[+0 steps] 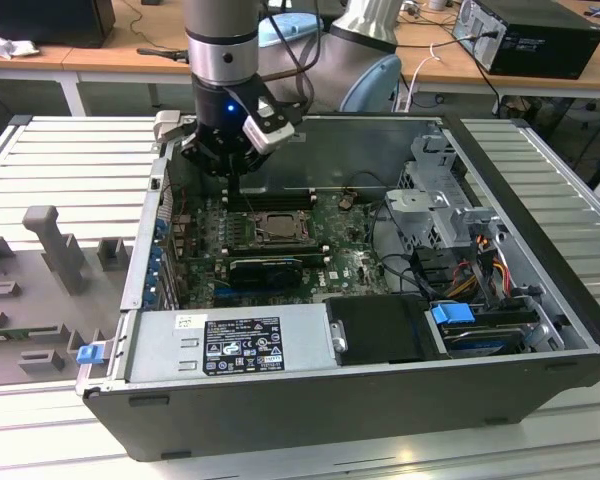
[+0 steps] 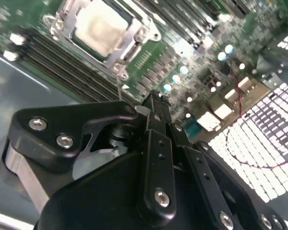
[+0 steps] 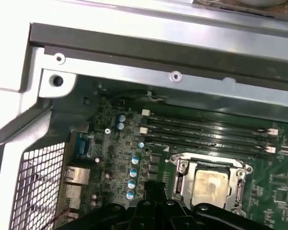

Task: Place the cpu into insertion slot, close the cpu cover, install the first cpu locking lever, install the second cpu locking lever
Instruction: 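Install the first cpu locking lever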

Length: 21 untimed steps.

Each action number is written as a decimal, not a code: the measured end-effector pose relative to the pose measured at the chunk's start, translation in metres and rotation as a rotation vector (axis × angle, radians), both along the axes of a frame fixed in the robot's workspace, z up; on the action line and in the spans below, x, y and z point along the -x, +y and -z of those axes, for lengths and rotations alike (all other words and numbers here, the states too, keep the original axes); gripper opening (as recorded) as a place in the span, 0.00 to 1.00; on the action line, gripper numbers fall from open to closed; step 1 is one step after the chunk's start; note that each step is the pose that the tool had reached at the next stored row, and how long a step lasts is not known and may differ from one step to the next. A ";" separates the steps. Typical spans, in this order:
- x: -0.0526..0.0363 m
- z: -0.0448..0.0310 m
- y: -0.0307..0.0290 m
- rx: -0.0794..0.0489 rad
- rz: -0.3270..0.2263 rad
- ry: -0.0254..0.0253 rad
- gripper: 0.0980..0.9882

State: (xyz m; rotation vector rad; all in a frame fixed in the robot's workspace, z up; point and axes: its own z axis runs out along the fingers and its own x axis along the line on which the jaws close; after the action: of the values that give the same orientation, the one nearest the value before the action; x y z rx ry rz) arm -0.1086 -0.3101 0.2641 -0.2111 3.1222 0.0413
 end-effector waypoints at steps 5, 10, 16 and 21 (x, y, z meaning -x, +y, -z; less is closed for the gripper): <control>0.0000 0.0040 0.0106 0.000 0.009 -0.0001 0.01; 0.0000 0.0048 0.0163 0.000 0.009 -0.0001 0.01; -0.0036 0.0057 0.0204 0.000 0.009 0.0000 0.01; -0.0065 0.0060 0.0205 0.000 0.009 -0.0001 0.01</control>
State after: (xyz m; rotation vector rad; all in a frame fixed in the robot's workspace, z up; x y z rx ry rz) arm -0.1021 -0.2896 0.2581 -0.1965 3.1229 0.0414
